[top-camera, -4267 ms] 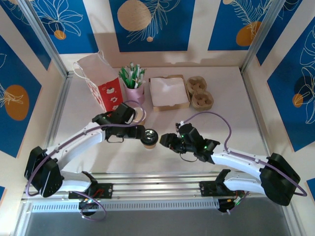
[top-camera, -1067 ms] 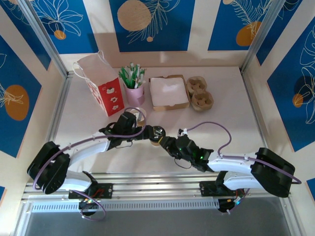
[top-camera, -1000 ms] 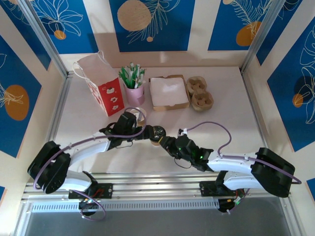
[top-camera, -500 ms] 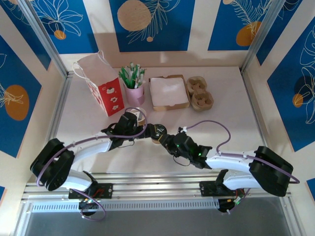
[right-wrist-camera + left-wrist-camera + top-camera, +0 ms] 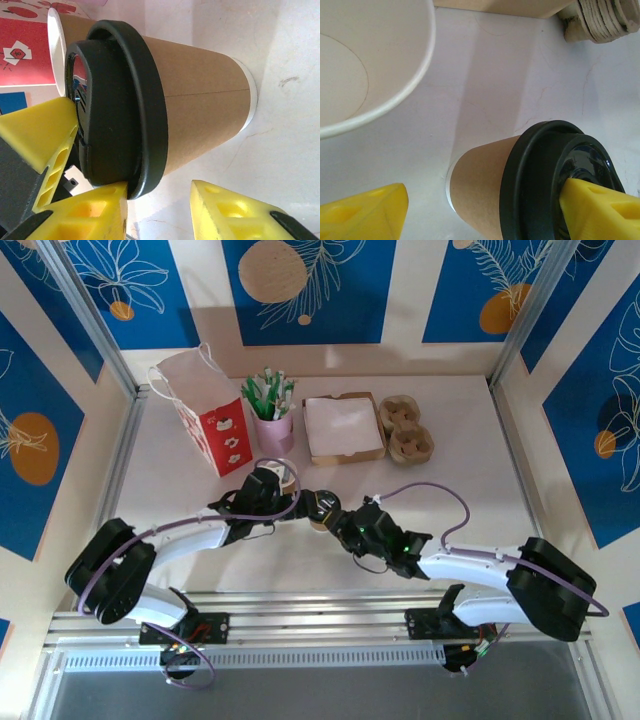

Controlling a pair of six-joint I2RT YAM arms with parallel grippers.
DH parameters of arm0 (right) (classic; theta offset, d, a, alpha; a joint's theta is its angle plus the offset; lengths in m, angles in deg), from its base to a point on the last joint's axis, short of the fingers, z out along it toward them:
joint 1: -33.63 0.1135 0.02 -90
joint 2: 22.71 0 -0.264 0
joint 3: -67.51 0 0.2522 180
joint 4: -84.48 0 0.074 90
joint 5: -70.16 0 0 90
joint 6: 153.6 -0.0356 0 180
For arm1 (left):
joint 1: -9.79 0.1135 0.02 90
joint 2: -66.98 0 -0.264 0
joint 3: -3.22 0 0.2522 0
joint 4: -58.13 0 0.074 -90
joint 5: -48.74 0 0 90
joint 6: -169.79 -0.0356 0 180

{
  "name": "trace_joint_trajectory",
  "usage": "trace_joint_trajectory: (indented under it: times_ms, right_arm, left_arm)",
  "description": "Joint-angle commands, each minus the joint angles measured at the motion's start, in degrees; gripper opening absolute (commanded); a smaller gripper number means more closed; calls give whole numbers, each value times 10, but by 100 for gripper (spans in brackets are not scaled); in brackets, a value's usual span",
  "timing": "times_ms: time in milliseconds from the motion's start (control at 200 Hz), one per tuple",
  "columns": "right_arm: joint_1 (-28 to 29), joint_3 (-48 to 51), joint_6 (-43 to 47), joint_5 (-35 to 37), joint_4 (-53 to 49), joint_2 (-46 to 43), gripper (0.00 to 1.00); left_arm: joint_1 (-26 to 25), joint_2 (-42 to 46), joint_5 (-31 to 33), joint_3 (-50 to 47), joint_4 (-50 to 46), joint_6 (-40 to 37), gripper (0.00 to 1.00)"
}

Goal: Pack the takeout coffee

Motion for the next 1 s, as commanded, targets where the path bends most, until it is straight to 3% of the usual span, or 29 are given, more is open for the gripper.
trace_joint_trajectory:
  times_ms: [0, 250, 530, 995]
  right_arm:
    - [-32, 23, 29, 26, -142, -3, 38]
    - [-109, 46, 82, -32, -105, -69, 42]
    - [-157, 44, 121, -85, -95, -103, 44]
    - [-173, 30, 175, -153, -30, -91, 44]
  left_arm:
    - [-21, -61, -8, -55, -221, -28, 79]
    - [-21, -67, -8, -52, -223, -32, 79]
    - [-21, -70, -8, -48, -226, -35, 79]
    - [-21, -73, -11, -46, -224, -35, 79]
